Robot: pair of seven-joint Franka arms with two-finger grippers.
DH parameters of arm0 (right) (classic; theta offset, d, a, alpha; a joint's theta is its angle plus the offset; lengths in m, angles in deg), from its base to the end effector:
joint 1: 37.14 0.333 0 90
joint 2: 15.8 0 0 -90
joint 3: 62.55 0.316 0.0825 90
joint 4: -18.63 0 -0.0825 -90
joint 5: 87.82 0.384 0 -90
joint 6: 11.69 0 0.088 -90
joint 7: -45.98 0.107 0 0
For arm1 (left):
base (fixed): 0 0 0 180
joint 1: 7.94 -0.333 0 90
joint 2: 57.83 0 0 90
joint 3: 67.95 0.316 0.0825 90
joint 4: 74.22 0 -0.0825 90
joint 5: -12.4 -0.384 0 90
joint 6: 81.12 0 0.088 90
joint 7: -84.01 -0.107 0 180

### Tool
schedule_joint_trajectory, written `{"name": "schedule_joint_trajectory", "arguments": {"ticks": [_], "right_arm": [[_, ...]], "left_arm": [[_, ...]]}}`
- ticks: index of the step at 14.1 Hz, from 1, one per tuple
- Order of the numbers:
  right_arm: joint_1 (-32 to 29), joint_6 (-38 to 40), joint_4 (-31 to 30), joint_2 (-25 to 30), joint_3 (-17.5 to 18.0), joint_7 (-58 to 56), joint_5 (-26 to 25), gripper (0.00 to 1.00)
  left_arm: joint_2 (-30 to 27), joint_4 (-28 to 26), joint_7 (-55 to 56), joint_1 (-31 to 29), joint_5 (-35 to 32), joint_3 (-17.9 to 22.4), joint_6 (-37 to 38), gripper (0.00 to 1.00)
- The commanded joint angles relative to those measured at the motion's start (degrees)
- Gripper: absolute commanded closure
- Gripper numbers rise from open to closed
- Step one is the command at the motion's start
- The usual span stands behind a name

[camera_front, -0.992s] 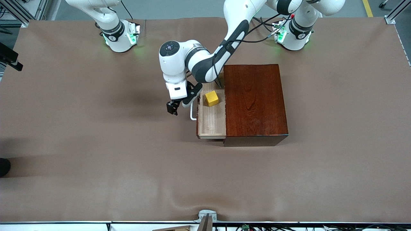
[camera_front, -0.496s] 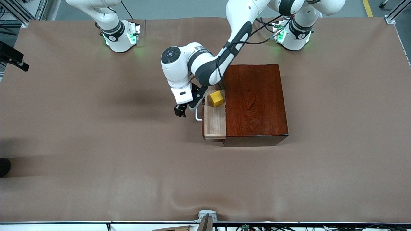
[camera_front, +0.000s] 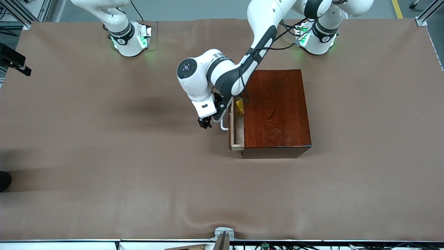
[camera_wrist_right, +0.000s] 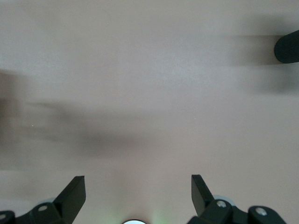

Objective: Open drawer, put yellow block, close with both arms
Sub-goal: 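Push the drawer shut with the left gripper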

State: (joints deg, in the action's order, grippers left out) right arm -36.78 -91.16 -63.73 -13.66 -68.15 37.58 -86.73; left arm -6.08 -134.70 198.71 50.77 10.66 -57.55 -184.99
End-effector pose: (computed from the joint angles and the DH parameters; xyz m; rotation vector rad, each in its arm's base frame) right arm 0.5196 -0.0466 0.6902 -3.1164 -0.0913 0.0164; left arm 0.4718 -0.5931 0.2833 -2.5442 -1.5439 -0.2302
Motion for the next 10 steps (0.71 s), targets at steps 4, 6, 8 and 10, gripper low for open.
{"name": "schedule_joint_trajectory", "arguments": {"ticks": [4, 6, 8, 10], "right_arm": [[-0.4, 0.1, -1.9, 1.9, 0.1, -0.8, 0.7, 0.0], [-0.3, 0.1, -1.9, 1.9, 0.1, -0.9, 0.7, 0.0], [-0.2, 0.3, -1.9, 1.9, 0.1, -0.9, 0.5, 0.0], [0.0, 0.5, -1.9, 1.9, 0.2, -0.8, 0.2, 0.0]], "left_arm": [[-1.9, -0.7, -1.4, -1.5, 0.3, 0.5, 6.4, 0.0], [-1.9, -0.8, -1.4, -2.0, 0.3, 0.5, 7.7, 0.0], [-1.9, -0.7, -1.4, -2.3, 0.3, 0.4, 7.7, 0.0], [-2.0, -0.7, -1.4, -2.4, 0.2, 0.4, 7.9, 0.0]]}}
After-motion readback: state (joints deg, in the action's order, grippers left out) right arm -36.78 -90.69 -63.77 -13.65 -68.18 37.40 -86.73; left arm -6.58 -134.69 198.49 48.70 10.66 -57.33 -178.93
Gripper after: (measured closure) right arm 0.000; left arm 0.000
